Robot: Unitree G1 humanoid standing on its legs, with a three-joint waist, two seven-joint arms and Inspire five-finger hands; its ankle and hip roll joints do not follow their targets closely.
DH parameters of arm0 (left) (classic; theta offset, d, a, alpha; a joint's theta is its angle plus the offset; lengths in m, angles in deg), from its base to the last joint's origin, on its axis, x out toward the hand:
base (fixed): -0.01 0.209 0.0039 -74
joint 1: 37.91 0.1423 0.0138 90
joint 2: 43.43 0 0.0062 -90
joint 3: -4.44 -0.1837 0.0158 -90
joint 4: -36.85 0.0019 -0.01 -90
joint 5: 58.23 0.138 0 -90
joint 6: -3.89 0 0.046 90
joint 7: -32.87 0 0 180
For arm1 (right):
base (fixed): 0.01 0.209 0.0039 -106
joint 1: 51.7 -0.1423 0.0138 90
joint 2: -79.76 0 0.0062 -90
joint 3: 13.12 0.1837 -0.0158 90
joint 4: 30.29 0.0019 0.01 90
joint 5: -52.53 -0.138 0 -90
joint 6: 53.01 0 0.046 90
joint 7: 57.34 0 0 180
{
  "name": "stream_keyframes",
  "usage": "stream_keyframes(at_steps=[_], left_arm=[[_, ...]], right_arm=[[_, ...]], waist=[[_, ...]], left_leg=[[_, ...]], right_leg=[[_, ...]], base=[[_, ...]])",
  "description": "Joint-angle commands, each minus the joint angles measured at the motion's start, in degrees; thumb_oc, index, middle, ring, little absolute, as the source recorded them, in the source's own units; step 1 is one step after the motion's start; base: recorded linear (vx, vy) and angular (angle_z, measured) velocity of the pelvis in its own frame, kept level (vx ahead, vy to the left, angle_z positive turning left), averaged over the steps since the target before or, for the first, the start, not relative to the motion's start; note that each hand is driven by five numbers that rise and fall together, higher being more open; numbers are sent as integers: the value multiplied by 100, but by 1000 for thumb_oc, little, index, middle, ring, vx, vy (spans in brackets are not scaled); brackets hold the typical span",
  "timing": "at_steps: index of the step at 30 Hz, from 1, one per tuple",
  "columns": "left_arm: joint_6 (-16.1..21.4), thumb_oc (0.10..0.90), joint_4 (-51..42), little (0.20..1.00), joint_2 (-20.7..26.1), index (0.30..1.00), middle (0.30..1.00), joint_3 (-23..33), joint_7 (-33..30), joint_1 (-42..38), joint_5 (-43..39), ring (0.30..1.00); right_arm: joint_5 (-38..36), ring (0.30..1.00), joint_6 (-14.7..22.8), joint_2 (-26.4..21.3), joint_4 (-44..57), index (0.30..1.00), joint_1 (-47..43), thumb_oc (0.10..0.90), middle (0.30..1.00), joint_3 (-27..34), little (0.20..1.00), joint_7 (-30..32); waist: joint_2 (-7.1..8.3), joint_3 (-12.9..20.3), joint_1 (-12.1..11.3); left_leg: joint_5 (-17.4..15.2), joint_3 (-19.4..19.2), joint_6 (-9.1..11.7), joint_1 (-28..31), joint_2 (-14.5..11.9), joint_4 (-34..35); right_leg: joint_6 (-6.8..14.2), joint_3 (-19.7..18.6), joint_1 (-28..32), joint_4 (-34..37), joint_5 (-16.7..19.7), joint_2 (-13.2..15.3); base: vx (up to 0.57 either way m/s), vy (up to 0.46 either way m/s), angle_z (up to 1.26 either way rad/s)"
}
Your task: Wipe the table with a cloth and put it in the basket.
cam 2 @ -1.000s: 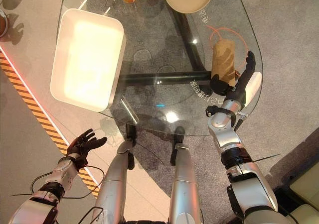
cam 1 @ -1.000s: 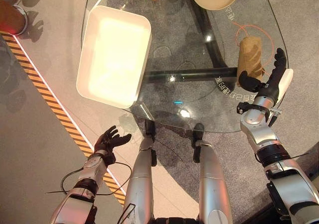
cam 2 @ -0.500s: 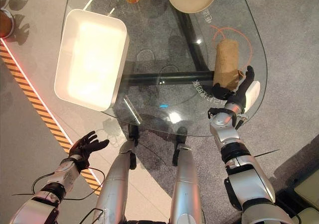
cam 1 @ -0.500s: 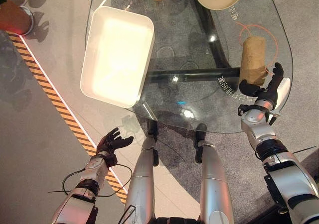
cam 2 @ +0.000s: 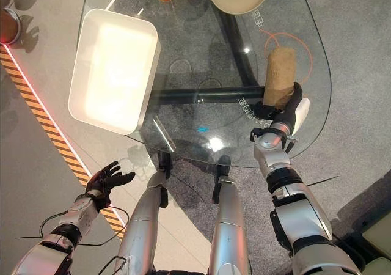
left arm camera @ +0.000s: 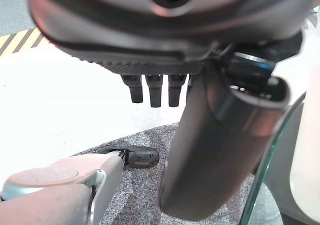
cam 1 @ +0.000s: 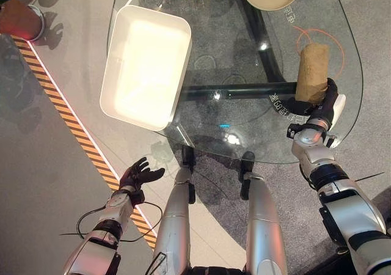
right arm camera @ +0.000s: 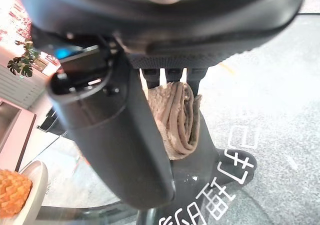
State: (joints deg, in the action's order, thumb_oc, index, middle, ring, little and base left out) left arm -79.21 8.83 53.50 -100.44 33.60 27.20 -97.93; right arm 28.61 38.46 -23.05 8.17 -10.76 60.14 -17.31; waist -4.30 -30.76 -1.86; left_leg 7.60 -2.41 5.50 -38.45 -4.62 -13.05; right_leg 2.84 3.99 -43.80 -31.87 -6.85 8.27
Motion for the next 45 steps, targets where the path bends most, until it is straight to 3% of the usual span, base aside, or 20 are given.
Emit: stream_keyframes(at_steps=[1,5,6,7,8,16,29,36,45], left_arm=[[112,800,188,900,-44,900,900,17,-140,79,-5,900],[109,800,218,900,-55,900,900,-30,-117,50,-13,900],[107,800,226,900,-57,900,900,-34,-113,43,-9,900],[104,800,227,900,-56,900,900,-33,-112,40,-7,900],[105,800,238,900,-58,900,900,-49,-106,23,-1,900],[100,800,273,900,-47,900,900,-115,-91,-73,-17,900],[-21,800,293,900,50,900,900,-150,-103,-237,-50,900],[-24,800,232,900,66,900,900,-170,-95,-232,-48,900],[9,800,122,900,27,900,900,-137,-95,-166,-32,900]], right_arm=[[112,900,103,-311,-71,900,-362,800,900,-117,900,27],[296,900,-56,-355,-349,900,-492,800,900,-133,900,77],[331,705,-75,-365,-408,705,-516,572,705,-139,672,85],[347,559,-88,-372,-431,559,-527,402,559,-140,502,87],[506,300,-153,-397,-593,300,-581,100,300,-152,200,113],[1016,300,-386,-542,-1220,300,-720,100,300,-280,200,35],[1110,300,-290,-598,-1678,300,-701,100,300,-304,200,-123],[1310,300,-92,-631,-1408,300,-873,100,300,-456,200,-276],[1711,300,-290,-480,-515,300,-1305,100,300,-1077,200,-719]], waist=[[-133,97,-19],[-164,97,-52],[-167,97,-57],[-168,97,-60],[-180,97,-75],[-200,97,-110],[-173,97,-126],[-167,97,-145],[-170,97,-225]], left_leg=[[-829,-137,-199,-114,296,-763],[-816,-134,-210,-116,317,-734],[-816,-132,-212,-121,318,-736],[-816,-131,-213,-125,318,-739],[-818,-123,-221,-138,320,-746],[-828,-91,-242,-170,324,-776],[-783,-68,-234,-151,283,-702],[-717,-4,-220,-125,305,-569],[-643,2,-193,-36,327,-396]], right_leg=[[47,502,184,703,402,65],[50,524,185,725,412,68],[51,527,181,724,415,70],[52,528,177,722,416,71],[56,537,159,706,419,82],[86,555,126,680,441,113],[135,600,144,718,491,129],[158,593,164,825,544,104],[153,663,255,945,549,106]], base=[[0,0,0],[0,0,0],[0,0,0],[0,0,0],[0,0,0],[0,-2,0],[-3,-3,1],[-5,-5,2],[0,0,0]])
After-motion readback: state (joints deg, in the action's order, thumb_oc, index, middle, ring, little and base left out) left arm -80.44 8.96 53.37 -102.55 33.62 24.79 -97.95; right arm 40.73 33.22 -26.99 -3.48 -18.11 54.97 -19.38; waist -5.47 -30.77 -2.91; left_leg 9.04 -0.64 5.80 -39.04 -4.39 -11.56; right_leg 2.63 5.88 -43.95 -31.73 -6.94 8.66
